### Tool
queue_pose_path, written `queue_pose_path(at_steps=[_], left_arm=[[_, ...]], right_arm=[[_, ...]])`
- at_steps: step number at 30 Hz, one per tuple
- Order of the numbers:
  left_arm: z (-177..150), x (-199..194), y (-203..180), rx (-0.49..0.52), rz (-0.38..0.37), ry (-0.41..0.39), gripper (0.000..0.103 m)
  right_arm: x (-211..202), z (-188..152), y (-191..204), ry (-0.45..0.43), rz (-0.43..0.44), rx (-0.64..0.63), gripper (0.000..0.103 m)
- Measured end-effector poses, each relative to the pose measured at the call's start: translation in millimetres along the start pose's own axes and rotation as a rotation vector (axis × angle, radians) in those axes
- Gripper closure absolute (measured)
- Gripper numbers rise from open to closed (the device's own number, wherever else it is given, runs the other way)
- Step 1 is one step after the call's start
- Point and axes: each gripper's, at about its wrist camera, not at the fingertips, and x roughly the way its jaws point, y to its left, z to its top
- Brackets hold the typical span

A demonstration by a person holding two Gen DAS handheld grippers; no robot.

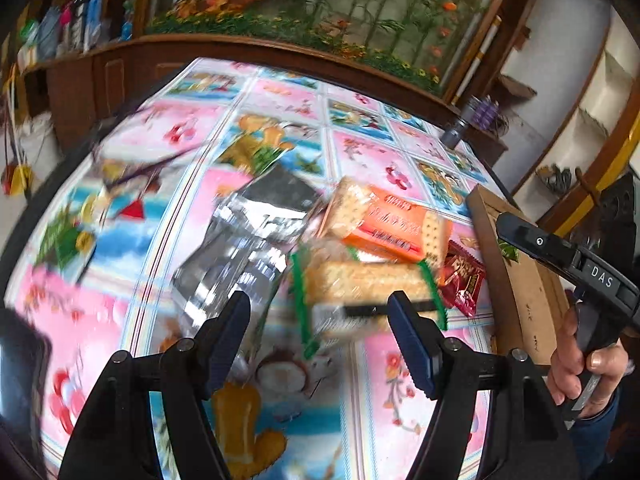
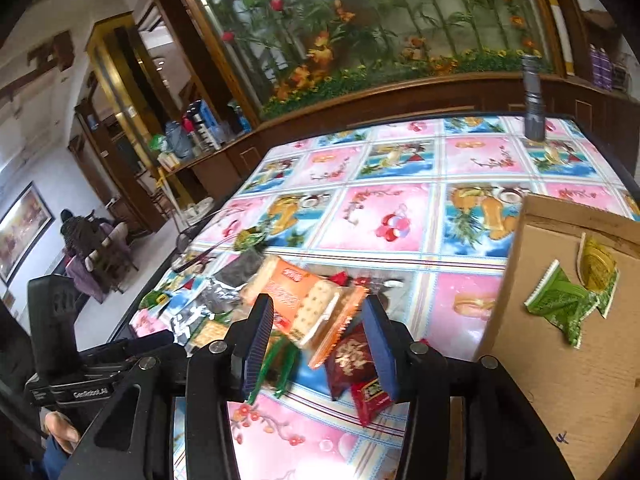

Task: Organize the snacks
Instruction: 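Move the left tool back to the snacks and grasp a green-edged cracker pack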

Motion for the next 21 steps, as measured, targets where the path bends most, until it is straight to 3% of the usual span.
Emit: queue_pose_path(at_steps=[3, 7, 10, 16, 17, 21], left_arm=[[19, 11, -19, 0.089, -0.049, 0.020, 0.020], [27, 42, -35, 0.139, -0.102, 0.132, 0.020], [15, 35, -48, 0.237, -0.090, 0.137, 0.020], [-36, -2, -70, 0.402, -0.266, 0.209, 0.019], [-38, -6, -72, 0.415, -0.259, 0.194, 0.019], [-36, -1, -80, 0.446, -0.111, 0.134, 0.019]], right_arm=[[-3, 2, -14, -0.003, 0.016, 0.063, 0.044], [-3, 4, -27, 0.009, 0.016, 0.113, 0.044], [-2, 4, -33, 0.023, 0.030, 0.141, 0.044], [1, 3, -34, 0.055, 0.049, 0.164, 0.044], [1, 3, -33, 0.058, 0.043, 0.162, 0.044], [2, 1, -30, 0.060, 0.032, 0.148, 0.044]])
